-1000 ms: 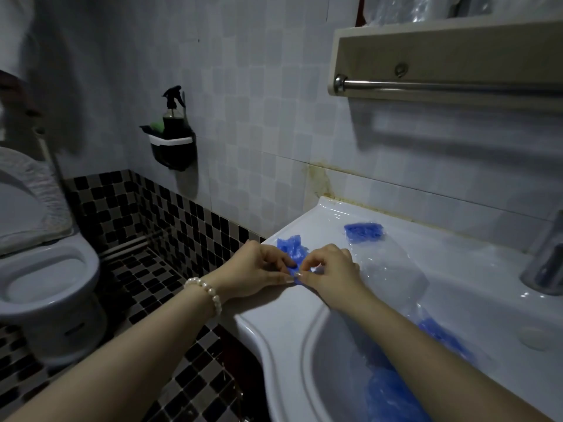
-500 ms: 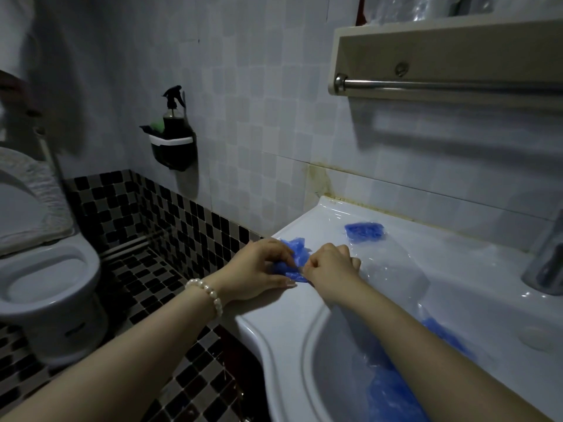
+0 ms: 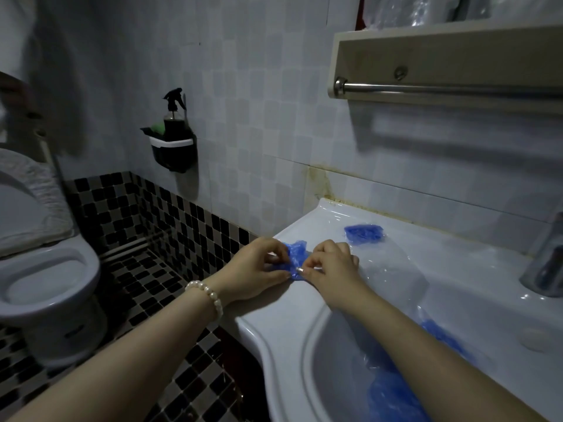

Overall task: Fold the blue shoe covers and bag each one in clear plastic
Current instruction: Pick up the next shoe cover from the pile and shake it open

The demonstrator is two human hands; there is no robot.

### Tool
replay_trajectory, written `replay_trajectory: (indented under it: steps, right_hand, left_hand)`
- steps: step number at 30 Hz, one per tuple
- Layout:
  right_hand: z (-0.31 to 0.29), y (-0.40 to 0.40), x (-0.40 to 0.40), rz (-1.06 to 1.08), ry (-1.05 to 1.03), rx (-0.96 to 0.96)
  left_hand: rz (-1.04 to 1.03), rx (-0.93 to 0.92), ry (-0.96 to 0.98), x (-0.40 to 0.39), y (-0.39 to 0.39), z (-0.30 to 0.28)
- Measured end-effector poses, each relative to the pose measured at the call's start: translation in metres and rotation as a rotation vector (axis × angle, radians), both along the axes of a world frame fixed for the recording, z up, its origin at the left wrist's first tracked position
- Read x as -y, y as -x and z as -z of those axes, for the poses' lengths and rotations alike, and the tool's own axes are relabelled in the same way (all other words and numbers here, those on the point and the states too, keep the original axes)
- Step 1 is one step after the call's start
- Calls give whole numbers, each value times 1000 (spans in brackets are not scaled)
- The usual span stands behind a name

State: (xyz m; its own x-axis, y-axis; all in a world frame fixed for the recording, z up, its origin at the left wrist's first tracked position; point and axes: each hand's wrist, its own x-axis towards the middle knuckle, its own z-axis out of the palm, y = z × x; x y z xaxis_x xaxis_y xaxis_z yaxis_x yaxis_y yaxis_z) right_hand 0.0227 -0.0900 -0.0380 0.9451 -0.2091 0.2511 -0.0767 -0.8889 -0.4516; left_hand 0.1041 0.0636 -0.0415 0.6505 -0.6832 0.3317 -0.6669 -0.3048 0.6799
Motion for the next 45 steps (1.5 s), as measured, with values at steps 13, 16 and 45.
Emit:
replay_trajectory:
  steps: [13,16,45]
  right_hand:
    - [19,7,0,-28,-142,292]
    - [13,1,-1,30,-39,153]
    - [2,-14,3,116,140,-84]
  left_hand:
    - [-54,142,-117,1,-3,2]
    - [-37,52,-41,1,-1,1]
    - [-166,448,-185,-1,6,2]
